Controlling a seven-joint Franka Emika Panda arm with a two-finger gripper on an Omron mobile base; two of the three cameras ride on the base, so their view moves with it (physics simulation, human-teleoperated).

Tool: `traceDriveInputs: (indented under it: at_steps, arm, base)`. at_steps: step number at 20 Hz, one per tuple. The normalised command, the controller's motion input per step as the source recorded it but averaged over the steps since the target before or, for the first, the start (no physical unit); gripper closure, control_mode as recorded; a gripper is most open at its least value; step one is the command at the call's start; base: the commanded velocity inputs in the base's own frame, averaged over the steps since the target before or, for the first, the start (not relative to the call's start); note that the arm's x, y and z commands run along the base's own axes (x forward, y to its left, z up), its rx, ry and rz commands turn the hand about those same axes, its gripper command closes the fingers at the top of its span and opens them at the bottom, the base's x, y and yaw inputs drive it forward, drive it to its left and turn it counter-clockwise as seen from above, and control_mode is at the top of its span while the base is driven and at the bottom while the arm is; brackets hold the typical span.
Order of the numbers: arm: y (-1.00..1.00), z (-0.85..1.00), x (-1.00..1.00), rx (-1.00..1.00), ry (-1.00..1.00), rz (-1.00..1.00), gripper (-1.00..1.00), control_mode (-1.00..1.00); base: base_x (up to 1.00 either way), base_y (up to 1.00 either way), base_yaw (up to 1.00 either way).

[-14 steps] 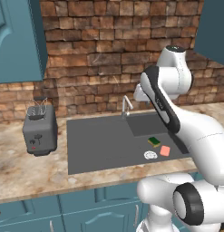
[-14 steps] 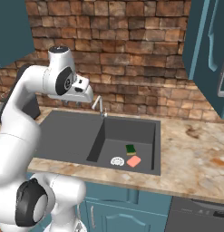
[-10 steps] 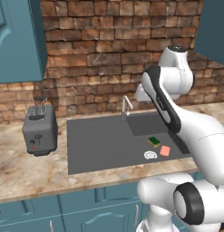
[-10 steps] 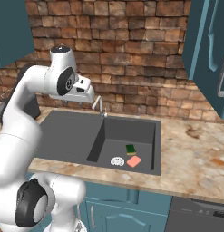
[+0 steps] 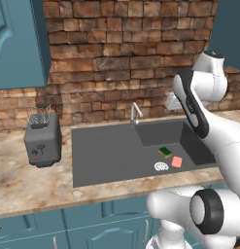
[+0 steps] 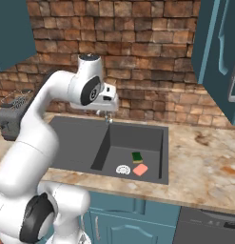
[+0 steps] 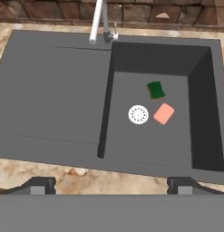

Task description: Pick up the sponge and bar soap from the sink, and place them back in the cabinet, and close the cabinet doors.

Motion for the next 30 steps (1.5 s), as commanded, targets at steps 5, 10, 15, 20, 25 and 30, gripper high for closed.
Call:
traceDriveInputs:
  at_steps: [5,10,15,20,25,30]
  arm:
    - [-0.71,-0.23,0.00,0.00,0.00,0.08,-1.00,-1.00]
    - [-0.58,-0.37,0.00,0.00,0.00,0.08,-1.00,-1.00]
    - [-0.36,-0.50,0.10,0.00,0.00,0.04,-1.00,-1.00]
    - [-0.10,-0.59,0.31,-0.03,0.00,0.01,-1.00,-1.00]
    - [0.00,-0.52,0.44,-0.01,0.00,0.00,-1.00,-1.00]
    - [0.00,-0.49,0.51,0.00,0.00,0.00,-1.00,-1.00]
  base:
    - [0.00,0.00,0.00]
    - [0.00,0.00,0.00]
    - [0.00,0.00,0.00]
    - [0.00,0.00,0.00]
    - [0.00,0.00,0.00]
    - [0.00,0.00,0.00]
